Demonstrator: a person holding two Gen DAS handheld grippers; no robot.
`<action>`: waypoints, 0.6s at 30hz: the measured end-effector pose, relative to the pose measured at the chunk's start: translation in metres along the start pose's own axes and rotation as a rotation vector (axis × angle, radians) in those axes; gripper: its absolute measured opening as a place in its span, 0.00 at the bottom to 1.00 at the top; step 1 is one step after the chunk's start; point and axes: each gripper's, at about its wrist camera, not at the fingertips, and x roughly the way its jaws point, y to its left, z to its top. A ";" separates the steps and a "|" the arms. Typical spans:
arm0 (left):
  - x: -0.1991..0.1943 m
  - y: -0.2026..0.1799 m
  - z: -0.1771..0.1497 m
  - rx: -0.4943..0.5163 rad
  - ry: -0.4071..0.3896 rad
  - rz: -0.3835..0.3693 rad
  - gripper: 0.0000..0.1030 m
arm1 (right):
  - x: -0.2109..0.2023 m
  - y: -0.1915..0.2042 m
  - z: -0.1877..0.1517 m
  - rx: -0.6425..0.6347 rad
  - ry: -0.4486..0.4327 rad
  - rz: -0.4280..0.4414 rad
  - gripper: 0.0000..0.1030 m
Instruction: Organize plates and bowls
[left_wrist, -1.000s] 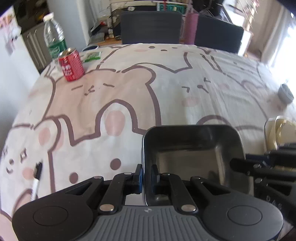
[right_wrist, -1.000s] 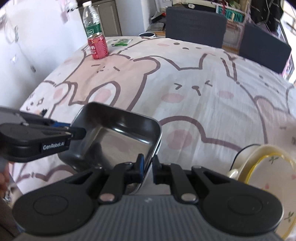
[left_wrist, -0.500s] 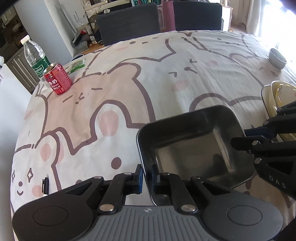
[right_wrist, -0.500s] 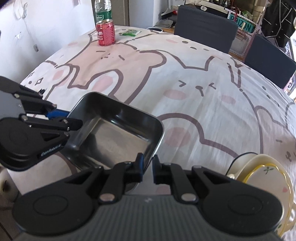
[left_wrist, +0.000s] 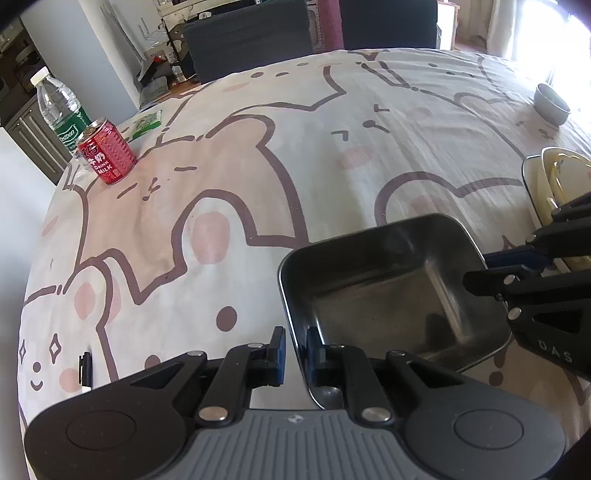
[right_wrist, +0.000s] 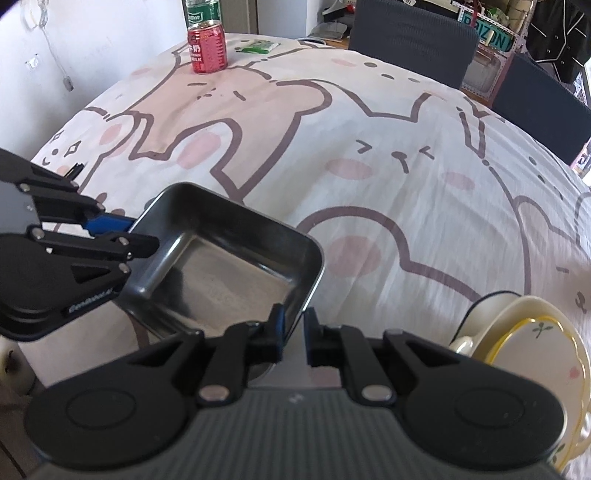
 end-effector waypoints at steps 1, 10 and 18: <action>0.001 0.000 0.000 -0.001 0.001 0.000 0.15 | 0.001 -0.001 0.000 0.002 0.003 0.002 0.13; 0.006 0.005 0.002 -0.016 0.008 -0.006 0.21 | 0.008 -0.010 0.005 0.043 0.006 0.014 0.18; 0.010 0.004 0.001 -0.007 0.018 -0.008 0.21 | 0.010 -0.015 0.004 0.069 0.015 0.036 0.22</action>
